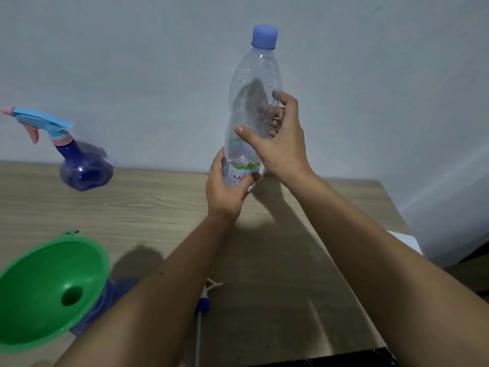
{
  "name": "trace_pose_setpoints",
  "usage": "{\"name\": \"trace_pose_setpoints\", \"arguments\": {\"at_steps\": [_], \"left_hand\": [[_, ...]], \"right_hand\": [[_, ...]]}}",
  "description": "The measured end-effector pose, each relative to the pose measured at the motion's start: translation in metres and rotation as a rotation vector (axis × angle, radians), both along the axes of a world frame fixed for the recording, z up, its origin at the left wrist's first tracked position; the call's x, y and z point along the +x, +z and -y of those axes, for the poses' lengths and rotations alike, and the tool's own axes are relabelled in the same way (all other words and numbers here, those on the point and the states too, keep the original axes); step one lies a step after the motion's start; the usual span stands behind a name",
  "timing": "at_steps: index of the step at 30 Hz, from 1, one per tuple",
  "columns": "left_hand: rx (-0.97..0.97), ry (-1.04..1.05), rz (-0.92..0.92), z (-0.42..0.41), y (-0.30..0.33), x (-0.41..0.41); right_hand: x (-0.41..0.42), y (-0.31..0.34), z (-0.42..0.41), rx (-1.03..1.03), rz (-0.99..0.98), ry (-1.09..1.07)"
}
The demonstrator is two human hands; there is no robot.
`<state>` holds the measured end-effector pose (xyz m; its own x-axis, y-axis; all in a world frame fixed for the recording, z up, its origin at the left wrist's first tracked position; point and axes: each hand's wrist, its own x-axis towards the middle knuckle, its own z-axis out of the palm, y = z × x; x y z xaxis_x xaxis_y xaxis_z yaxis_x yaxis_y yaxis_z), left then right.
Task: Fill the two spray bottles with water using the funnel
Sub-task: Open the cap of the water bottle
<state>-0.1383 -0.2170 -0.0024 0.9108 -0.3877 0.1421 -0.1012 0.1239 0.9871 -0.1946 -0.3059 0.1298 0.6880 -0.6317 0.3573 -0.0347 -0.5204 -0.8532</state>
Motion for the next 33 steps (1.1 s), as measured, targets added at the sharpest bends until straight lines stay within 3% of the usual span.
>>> {"name": "trace_pose_setpoints", "arguments": {"at_steps": [6, 20, 33], "left_hand": [[-0.026, -0.036, -0.088, -0.017, 0.013, -0.028], [0.277, -0.173, 0.113, -0.128, 0.047, -0.147], [0.337, -0.366, 0.176, -0.211, 0.029, -0.199]], "right_hand": [[-0.029, 0.014, -0.015, -0.024, -0.003, -0.023], [-0.178, 0.036, -0.110, 0.021, 0.015, -0.094], [-0.265, 0.012, -0.180, 0.089, -0.036, -0.109]]}}
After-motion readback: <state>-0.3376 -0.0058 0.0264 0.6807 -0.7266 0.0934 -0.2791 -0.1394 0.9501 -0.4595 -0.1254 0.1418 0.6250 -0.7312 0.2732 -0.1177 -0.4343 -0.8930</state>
